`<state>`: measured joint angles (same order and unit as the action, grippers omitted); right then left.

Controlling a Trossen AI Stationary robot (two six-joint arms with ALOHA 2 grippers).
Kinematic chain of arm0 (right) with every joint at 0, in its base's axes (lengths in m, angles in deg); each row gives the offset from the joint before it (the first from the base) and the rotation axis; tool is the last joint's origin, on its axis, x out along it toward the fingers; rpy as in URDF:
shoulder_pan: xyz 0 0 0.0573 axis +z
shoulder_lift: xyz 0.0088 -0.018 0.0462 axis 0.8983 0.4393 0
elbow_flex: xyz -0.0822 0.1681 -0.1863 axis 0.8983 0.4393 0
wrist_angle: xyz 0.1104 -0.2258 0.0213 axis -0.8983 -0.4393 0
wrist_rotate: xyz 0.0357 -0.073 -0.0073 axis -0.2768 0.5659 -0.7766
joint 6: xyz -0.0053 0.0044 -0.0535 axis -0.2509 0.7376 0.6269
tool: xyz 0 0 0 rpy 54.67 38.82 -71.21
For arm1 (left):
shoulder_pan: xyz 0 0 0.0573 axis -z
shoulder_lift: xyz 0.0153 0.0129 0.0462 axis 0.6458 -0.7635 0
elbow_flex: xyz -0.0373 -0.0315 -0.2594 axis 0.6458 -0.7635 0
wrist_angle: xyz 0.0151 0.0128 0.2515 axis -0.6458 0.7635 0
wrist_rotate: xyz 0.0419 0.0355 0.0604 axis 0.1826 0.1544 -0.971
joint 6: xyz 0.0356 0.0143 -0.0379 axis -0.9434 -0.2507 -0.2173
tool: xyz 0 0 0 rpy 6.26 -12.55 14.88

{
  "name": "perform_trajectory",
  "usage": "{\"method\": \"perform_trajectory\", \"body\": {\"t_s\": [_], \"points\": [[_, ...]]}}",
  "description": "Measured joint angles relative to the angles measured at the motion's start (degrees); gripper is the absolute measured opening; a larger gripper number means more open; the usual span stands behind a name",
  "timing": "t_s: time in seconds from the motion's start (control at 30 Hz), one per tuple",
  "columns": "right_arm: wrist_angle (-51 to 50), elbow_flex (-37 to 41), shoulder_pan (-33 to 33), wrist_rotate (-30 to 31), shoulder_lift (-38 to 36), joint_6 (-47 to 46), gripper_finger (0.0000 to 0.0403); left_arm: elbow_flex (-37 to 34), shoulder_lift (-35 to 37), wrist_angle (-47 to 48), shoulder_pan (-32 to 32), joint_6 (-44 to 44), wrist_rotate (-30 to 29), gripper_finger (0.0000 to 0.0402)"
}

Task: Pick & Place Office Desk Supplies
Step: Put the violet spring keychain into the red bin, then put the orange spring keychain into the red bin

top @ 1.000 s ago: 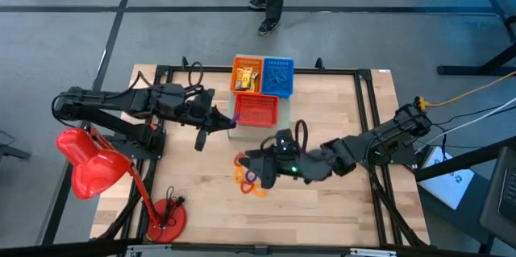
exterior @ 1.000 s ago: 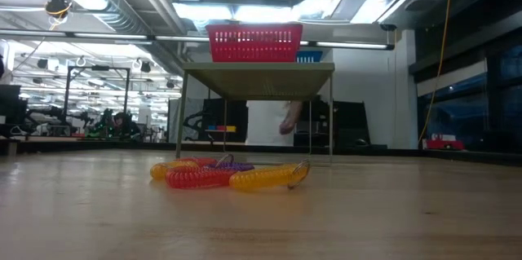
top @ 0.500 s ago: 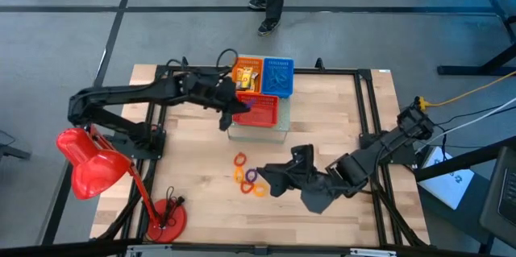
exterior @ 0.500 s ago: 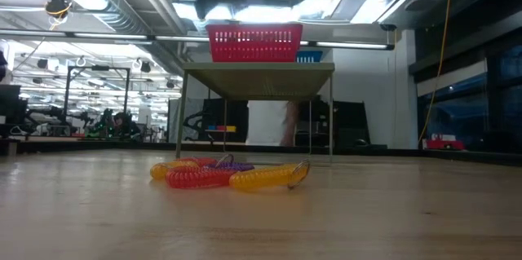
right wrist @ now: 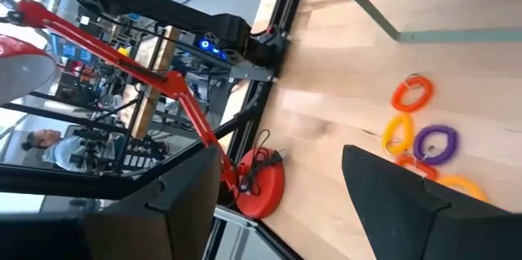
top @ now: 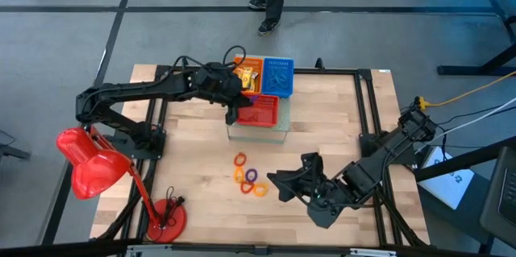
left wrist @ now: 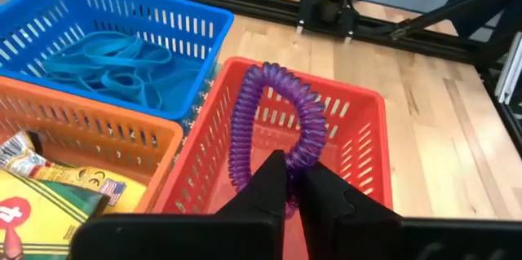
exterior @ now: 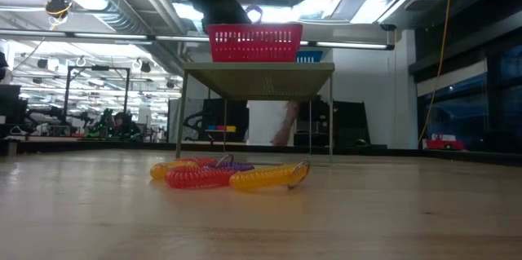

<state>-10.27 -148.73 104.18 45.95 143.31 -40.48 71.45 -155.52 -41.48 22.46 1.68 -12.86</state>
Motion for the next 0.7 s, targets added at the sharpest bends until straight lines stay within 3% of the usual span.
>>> {"method": "perform_trajectory", "body": {"t_s": [0.47,0.7], "points": [[-3.7,0.0,0.0,-0.1,0.0,-0.4,0.0258,0.0,0.7,-2.5,1.4,-0.6,0.2,0.0137],[-5.6,0.0,0.1,-0.1,0.0,-3.2,0.0258,0.0,7.1,-8.9,0.1,-0.1,8.1,0.0167]]}}
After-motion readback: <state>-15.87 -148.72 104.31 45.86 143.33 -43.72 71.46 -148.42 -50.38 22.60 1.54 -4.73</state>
